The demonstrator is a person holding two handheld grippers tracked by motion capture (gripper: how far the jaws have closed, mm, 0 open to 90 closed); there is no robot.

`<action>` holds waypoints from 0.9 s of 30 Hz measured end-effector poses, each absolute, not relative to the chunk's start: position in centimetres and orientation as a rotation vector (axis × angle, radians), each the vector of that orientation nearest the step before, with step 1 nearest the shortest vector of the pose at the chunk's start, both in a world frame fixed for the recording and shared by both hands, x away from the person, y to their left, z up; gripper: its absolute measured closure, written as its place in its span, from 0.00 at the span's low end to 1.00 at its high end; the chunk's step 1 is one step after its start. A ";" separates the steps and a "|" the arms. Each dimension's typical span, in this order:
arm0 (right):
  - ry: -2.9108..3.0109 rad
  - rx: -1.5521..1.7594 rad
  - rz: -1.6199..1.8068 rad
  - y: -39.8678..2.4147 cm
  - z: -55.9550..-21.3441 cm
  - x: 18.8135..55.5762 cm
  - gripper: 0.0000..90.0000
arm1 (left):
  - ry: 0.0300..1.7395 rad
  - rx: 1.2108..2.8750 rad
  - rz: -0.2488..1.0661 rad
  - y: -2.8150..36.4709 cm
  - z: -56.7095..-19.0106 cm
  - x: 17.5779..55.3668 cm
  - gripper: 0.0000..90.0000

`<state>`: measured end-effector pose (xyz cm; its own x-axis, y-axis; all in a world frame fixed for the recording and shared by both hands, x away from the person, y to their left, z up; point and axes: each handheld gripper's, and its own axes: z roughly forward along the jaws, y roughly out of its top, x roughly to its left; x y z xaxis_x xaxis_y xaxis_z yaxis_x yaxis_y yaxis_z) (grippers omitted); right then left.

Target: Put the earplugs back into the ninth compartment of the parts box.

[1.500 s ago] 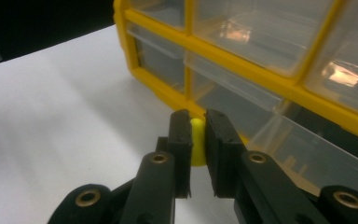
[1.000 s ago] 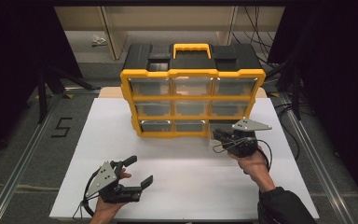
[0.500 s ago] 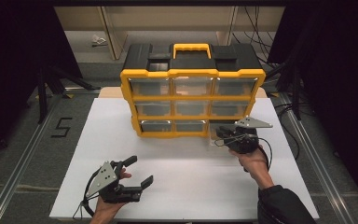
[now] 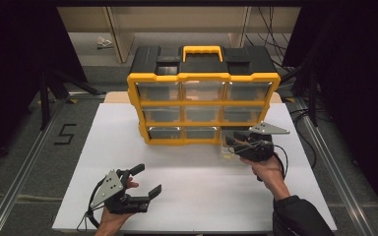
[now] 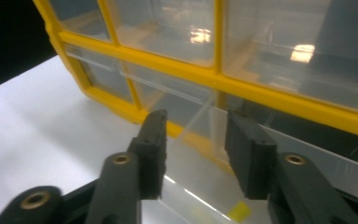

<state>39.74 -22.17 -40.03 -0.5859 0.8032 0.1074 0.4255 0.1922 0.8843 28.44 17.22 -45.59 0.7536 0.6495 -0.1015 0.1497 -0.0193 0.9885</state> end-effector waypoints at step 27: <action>2.094 1.010 1.494 -19.3 -38.1 36.6 0.42 | 0.672 1.552 0.442 17.4 -45.5 28.4 0.13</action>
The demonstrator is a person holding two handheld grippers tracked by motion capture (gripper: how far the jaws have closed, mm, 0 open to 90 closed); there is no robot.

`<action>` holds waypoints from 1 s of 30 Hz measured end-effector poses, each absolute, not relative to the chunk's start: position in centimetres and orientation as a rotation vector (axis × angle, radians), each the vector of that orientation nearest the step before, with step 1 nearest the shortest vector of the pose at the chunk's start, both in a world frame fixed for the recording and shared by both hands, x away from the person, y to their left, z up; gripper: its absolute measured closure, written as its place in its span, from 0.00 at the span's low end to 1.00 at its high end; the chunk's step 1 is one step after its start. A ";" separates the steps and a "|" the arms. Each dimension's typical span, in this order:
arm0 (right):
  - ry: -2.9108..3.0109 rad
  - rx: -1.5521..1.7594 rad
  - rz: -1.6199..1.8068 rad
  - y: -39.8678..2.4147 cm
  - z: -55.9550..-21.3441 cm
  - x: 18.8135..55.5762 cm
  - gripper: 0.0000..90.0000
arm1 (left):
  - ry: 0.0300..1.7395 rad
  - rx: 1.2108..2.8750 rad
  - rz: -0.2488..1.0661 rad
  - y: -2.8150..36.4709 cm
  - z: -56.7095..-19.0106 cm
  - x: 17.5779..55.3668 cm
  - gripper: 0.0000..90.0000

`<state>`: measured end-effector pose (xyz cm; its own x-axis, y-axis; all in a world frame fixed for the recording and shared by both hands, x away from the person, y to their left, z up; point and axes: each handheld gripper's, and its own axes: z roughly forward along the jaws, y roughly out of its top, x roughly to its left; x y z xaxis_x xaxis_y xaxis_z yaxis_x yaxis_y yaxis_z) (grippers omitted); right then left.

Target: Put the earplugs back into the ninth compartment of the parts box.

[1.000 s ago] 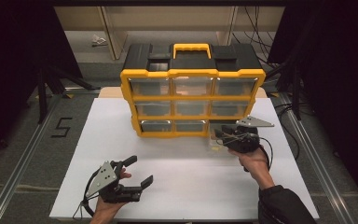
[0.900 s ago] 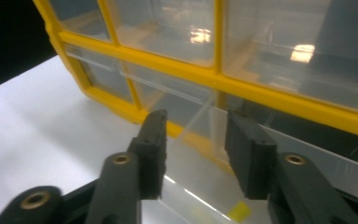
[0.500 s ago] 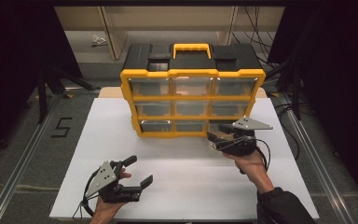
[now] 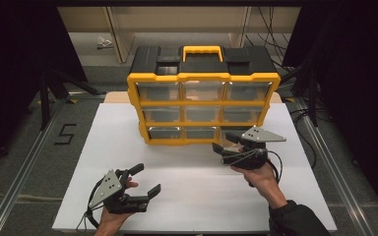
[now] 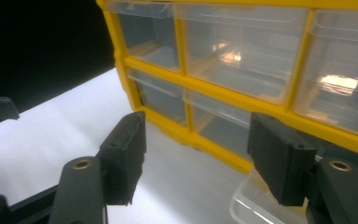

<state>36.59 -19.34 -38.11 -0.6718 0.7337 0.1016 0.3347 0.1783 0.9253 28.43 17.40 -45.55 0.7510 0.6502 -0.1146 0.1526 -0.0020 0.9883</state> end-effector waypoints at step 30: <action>2.015 0.935 1.635 -20.2 -39.5 32.6 0.32 | 0.675 1.556 0.439 17.4 -45.6 28.5 0.13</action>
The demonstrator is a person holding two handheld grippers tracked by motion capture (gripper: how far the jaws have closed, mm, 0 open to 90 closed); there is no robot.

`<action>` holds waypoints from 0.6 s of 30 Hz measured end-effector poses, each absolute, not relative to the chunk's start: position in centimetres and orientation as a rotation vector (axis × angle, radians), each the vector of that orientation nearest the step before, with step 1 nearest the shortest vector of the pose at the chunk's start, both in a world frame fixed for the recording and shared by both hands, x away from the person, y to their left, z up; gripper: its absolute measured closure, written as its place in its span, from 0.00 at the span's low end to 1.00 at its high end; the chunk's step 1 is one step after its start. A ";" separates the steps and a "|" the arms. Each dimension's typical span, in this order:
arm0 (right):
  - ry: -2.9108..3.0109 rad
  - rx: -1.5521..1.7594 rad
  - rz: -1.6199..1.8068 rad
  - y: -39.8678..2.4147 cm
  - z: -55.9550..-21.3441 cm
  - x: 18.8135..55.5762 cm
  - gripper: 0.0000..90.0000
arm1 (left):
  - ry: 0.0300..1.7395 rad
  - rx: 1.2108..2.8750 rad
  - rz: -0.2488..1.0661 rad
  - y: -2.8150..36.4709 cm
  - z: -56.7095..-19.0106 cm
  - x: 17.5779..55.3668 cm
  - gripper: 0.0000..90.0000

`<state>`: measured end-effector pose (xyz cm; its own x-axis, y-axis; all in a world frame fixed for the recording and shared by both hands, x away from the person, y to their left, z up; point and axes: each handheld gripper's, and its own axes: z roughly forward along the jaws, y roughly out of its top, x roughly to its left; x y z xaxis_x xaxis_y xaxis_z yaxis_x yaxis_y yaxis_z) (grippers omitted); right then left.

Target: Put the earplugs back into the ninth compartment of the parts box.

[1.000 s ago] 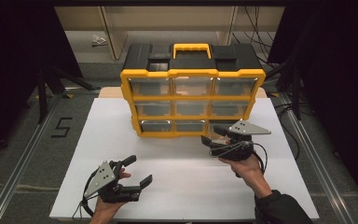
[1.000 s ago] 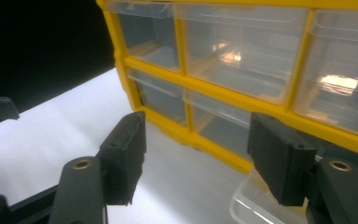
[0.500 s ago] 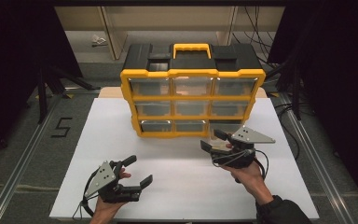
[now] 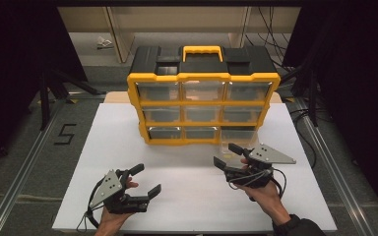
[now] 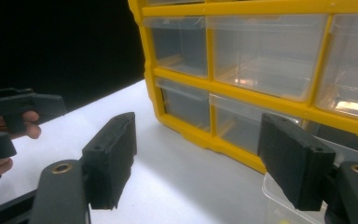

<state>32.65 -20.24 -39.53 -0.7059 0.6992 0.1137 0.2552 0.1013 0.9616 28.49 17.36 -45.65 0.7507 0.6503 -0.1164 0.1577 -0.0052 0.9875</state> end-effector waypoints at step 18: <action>1.967 0.956 1.640 -22.0 -41.2 30.7 0.26 | 0.673 1.568 0.412 17.4 -45.7 28.5 0.13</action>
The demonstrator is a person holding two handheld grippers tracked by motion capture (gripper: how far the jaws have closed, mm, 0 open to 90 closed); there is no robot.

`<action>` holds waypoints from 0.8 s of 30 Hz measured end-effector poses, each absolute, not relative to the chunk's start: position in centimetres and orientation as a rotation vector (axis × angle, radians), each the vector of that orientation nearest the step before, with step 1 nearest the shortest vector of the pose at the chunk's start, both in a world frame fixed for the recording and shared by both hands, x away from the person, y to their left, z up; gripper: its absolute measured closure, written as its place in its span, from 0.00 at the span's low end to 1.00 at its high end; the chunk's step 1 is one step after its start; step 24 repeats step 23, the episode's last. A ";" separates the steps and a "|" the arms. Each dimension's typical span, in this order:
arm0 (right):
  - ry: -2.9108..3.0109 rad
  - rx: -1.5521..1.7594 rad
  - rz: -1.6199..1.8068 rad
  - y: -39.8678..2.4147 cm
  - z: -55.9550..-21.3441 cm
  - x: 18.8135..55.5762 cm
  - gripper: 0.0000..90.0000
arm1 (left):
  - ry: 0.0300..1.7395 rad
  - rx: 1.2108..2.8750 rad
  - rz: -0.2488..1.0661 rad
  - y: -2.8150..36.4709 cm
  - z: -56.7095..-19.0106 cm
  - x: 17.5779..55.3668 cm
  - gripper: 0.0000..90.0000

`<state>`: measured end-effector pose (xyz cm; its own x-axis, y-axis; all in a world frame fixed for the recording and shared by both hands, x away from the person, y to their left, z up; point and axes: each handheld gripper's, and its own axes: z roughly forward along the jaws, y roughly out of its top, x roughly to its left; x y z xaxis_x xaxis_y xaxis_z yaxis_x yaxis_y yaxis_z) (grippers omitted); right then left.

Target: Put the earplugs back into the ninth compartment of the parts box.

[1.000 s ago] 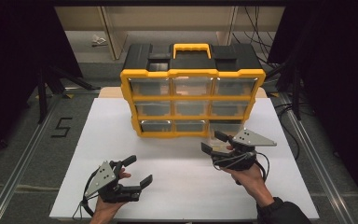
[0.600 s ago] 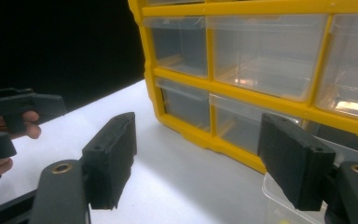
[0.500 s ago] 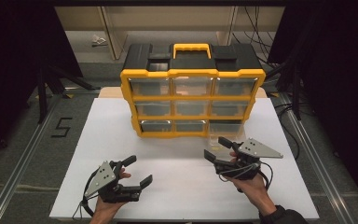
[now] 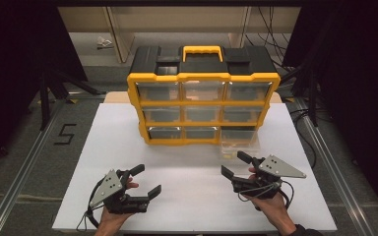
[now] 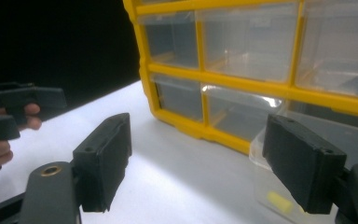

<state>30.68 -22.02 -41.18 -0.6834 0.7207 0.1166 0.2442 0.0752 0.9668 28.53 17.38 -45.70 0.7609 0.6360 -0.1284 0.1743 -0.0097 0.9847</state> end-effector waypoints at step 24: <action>1.980 0.964 1.621 -22.6 -42.9 29.4 0.25 | 0.675 1.569 0.402 17.4 -45.7 28.6 0.13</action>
